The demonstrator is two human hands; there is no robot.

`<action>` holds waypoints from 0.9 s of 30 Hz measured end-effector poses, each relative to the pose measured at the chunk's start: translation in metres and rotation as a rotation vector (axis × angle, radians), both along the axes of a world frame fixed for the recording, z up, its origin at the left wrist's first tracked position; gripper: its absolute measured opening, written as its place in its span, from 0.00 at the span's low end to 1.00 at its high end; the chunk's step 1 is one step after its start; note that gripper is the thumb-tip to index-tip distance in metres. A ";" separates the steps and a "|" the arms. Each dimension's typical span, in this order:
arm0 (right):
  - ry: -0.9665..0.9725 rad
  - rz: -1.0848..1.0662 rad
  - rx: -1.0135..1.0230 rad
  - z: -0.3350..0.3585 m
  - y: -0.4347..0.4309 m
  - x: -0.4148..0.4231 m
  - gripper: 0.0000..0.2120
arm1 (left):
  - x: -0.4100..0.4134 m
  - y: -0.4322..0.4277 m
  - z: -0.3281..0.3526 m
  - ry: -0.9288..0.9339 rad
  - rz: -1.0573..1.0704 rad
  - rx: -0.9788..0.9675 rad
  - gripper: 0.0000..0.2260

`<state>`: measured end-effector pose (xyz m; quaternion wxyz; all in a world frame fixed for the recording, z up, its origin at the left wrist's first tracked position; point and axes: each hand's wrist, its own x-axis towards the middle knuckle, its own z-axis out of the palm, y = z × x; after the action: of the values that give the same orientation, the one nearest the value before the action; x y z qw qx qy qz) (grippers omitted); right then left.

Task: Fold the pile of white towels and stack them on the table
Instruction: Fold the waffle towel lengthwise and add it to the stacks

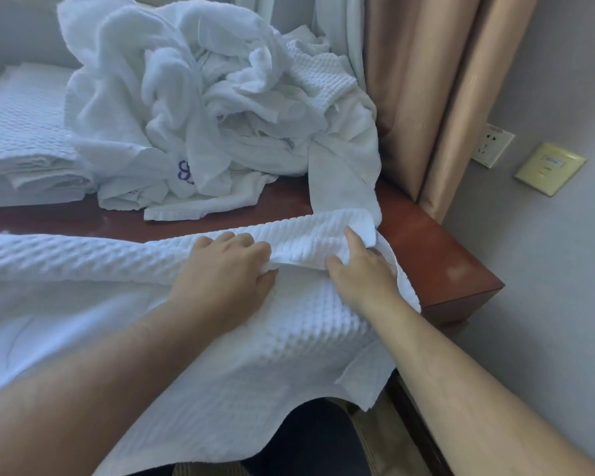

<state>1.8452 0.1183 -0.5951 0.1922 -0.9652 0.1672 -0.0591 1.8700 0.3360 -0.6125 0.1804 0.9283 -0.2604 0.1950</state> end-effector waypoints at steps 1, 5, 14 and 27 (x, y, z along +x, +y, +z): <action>0.020 0.066 0.000 -0.002 -0.005 -0.005 0.30 | 0.002 0.003 0.001 -0.012 -0.011 0.005 0.14; 0.218 -0.041 -0.224 -0.003 -0.026 -0.014 0.35 | 0.003 0.003 0.006 -0.008 -0.025 0.040 0.13; 0.208 -0.318 -0.247 0.010 0.014 0.005 0.30 | -0.017 -0.015 0.002 0.095 0.195 0.088 0.12; -0.797 -0.537 0.660 0.001 0.005 -0.006 0.30 | -0.034 -0.006 0.010 -0.240 -0.363 -0.056 0.11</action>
<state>1.8389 0.1230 -0.5939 0.5092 -0.6813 0.3303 -0.4091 1.8358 0.3303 -0.6024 0.2060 0.8309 -0.4375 0.2754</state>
